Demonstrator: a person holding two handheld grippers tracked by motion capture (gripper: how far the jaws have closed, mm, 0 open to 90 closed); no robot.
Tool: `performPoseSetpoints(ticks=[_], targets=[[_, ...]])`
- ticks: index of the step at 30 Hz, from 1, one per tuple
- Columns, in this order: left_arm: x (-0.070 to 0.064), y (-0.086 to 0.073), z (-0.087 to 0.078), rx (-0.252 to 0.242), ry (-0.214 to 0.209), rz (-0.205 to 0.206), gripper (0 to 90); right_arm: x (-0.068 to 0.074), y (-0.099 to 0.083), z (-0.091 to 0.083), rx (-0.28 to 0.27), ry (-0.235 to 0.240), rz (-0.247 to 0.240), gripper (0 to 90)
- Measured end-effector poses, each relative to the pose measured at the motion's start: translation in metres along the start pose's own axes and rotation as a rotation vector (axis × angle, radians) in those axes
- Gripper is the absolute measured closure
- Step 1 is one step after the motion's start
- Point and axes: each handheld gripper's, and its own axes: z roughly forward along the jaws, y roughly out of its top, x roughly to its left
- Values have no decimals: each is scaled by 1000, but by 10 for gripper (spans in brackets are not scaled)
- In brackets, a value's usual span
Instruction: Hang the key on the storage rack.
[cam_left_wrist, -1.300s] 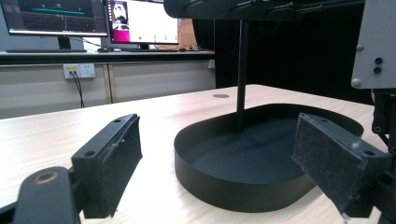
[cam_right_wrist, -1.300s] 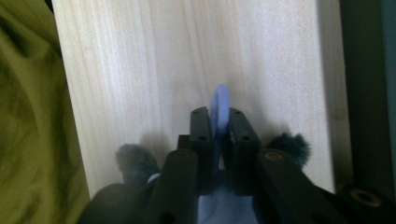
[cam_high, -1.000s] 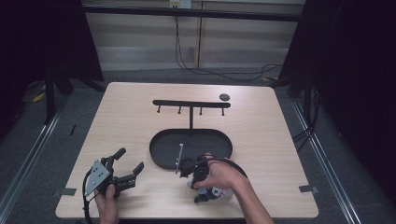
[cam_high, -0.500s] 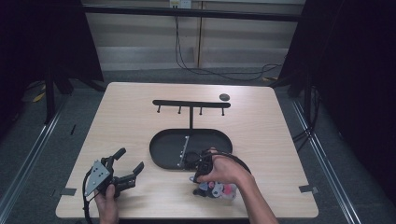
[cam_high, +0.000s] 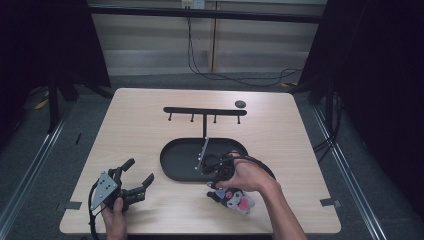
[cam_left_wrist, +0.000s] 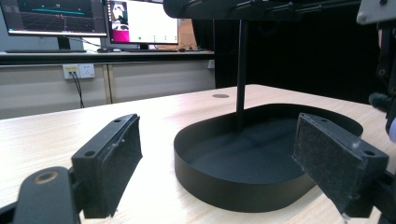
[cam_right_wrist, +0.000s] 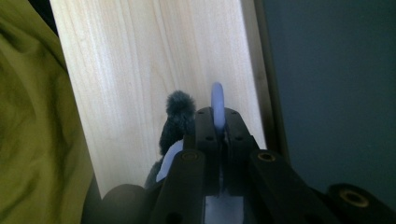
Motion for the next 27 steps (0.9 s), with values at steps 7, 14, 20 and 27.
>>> performPoseSetpoints(ticks=[7,14,20,27], targets=[[0,0,0,0,0,0,151,0,-3,-13,-10,-11,5,874],[0,0,0,-1,0,1,151,-3,-6,-28,-24,-20,11,873],[0,0,0,-2,1,1,151,-3,-3,-40,-26,-19,-4,874],[0,0,0,-2,0,2,151,-2,3,-50,-42,7,-30,874]])
